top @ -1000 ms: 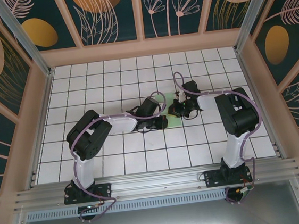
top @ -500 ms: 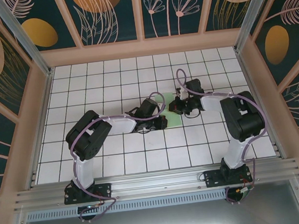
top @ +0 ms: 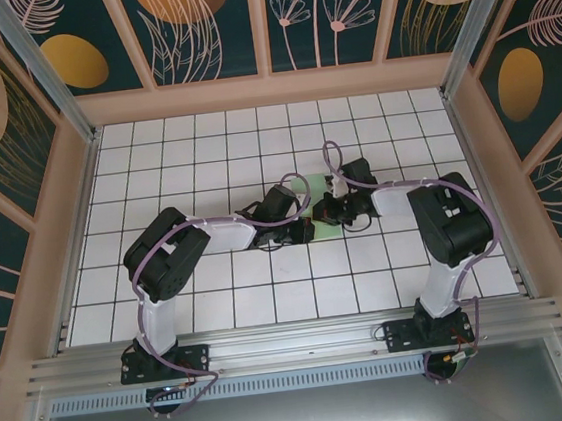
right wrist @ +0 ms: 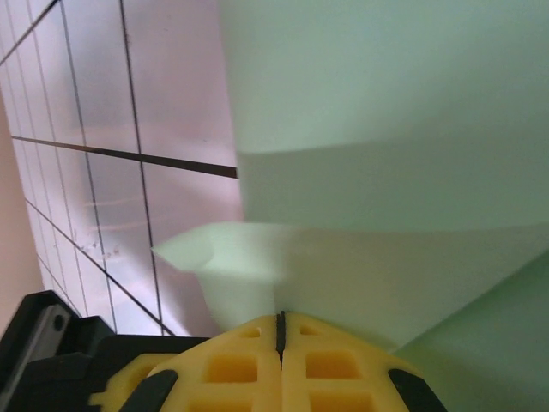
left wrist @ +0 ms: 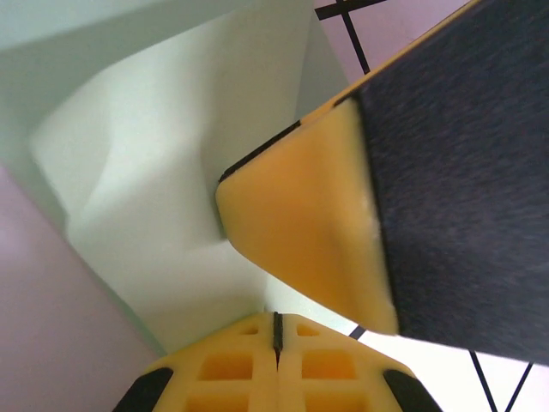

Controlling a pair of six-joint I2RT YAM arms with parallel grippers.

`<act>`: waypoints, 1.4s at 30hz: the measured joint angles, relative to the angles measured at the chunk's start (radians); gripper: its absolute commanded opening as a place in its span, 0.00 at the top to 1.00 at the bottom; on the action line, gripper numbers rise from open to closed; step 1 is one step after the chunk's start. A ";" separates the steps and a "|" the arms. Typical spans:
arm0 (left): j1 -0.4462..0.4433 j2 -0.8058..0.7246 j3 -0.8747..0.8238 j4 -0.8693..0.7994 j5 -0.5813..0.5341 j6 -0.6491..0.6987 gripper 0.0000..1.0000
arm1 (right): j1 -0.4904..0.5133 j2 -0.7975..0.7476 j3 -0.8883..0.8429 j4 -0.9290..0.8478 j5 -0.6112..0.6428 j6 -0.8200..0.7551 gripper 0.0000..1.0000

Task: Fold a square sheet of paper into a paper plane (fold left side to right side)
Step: Fold the triangle a second time at the center of the table.

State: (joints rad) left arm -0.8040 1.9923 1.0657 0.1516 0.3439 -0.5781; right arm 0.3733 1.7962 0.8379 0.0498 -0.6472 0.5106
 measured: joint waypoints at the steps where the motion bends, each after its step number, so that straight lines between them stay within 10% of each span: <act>1: 0.000 0.000 0.000 0.000 0.000 0.000 1.00 | 0.000 0.006 0.000 0.001 0.003 -0.001 1.00; 42: 0.000 -0.007 -0.033 0.054 -0.011 0.000 1.00 | -0.119 0.082 0.103 -0.087 0.024 -0.119 1.00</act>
State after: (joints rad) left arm -0.8040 1.9850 1.0328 0.2058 0.3325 -0.5781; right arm 0.2546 1.8786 0.9409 -0.0376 -0.6231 0.3920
